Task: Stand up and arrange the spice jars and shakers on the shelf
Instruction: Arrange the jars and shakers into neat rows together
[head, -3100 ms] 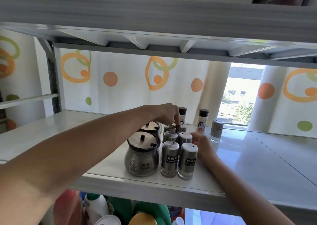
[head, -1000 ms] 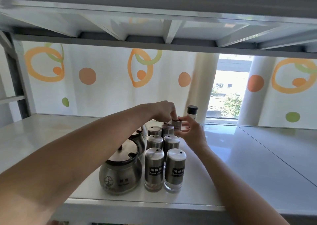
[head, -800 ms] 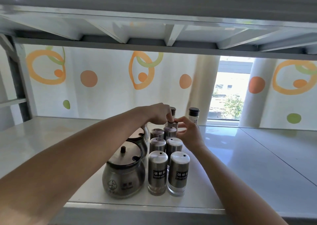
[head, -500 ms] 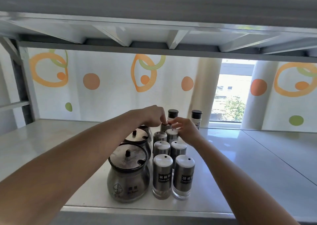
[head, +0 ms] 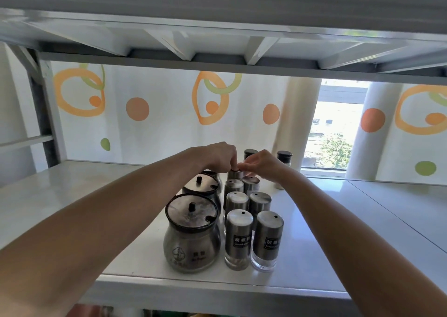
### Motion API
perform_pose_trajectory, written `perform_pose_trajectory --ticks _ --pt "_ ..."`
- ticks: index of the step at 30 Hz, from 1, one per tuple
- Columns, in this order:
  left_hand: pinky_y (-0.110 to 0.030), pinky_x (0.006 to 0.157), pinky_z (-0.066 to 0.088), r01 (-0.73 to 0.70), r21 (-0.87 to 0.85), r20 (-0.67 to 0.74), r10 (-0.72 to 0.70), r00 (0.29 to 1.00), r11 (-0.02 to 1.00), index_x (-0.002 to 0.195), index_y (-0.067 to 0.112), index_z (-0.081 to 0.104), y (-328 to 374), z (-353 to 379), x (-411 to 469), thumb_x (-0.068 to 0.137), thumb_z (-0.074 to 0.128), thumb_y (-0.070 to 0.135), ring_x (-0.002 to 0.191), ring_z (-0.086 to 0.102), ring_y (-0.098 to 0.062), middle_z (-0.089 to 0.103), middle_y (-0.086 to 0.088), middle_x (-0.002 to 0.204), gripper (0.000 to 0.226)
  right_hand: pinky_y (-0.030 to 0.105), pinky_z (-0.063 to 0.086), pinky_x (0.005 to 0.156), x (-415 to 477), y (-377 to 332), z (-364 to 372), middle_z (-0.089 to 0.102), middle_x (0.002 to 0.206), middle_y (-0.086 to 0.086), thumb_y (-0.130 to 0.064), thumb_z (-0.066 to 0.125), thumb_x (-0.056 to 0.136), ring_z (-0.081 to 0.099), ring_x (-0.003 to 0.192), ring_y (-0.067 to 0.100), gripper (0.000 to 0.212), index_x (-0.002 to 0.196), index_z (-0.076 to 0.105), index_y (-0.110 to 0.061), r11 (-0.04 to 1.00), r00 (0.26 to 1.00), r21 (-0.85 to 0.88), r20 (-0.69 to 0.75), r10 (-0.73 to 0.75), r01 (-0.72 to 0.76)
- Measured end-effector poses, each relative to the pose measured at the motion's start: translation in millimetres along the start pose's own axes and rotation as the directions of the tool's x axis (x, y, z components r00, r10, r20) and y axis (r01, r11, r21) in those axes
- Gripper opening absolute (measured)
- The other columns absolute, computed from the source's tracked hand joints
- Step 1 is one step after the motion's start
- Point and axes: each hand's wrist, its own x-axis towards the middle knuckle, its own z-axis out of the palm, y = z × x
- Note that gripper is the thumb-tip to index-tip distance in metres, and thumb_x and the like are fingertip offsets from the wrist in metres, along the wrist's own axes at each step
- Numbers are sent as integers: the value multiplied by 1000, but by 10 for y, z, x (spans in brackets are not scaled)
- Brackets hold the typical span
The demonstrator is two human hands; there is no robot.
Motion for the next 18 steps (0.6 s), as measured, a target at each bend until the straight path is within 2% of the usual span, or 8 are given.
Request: perform_pose_trajectory --ticks 7,9,10,12,15,18 --pt "-22 76 43 -28 -26 -42 27 999 999 118 14 68 -38 27 -33 85 51 -2 107 60 -21 68 -8 118 40 29 33 68 -77 -75 18 58 98 40 -34 64 85 46 72 17 53 90 58 19 1000 1000 -16 -13 8 -8" --pt "-21 75 41 -34 -35 -60 32 998 999 117 14 68 -31 42 -57 85 51 -3 106 61 -19 69 -7 117 41 27 33 64 -127 -109 10 53 83 41 -31 62 87 42 66 19 52 88 58 21 1000 1000 -20 -20 10 -10" --pt "-21 75 41 -37 -42 -63 34 997 998 117 14 69 -30 48 -65 85 51 -3 106 61 -19 70 -6 116 41 26 32 59 -153 -129 4 49 71 31 -30 61 88 40 62 17 50 83 59 20 1000 1000 -22 -12 19 -19" --pt "-21 74 40 -45 -47 -57 42 997 998 116 14 69 -23 48 -96 85 51 -3 103 62 -20 71 -7 113 40 24 27 53 -195 -165 -1 42 64 10 -28 59 90 35 58 15 43 76 60 12 999 999 -26 4 37 -37" --pt "-22 69 39 -54 -42 -42 53 998 998 113 13 71 -2 32 -139 84 52 -2 93 61 -23 72 -11 106 38 22 27 51 -232 -193 10 41 66 7 -25 58 90 35 59 14 43 81 60 17 999 999 -17 -1 33 -33" --pt "-21 69 37 -53 -55 -51 50 997 997 113 12 71 13 21 -183 84 53 -2 100 63 -24 72 -10 107 37 20 26 47 -264 -201 18 37 62 5 -22 57 90 31 56 13 43 81 58 20 1000 1000 -13 9 25 -25"
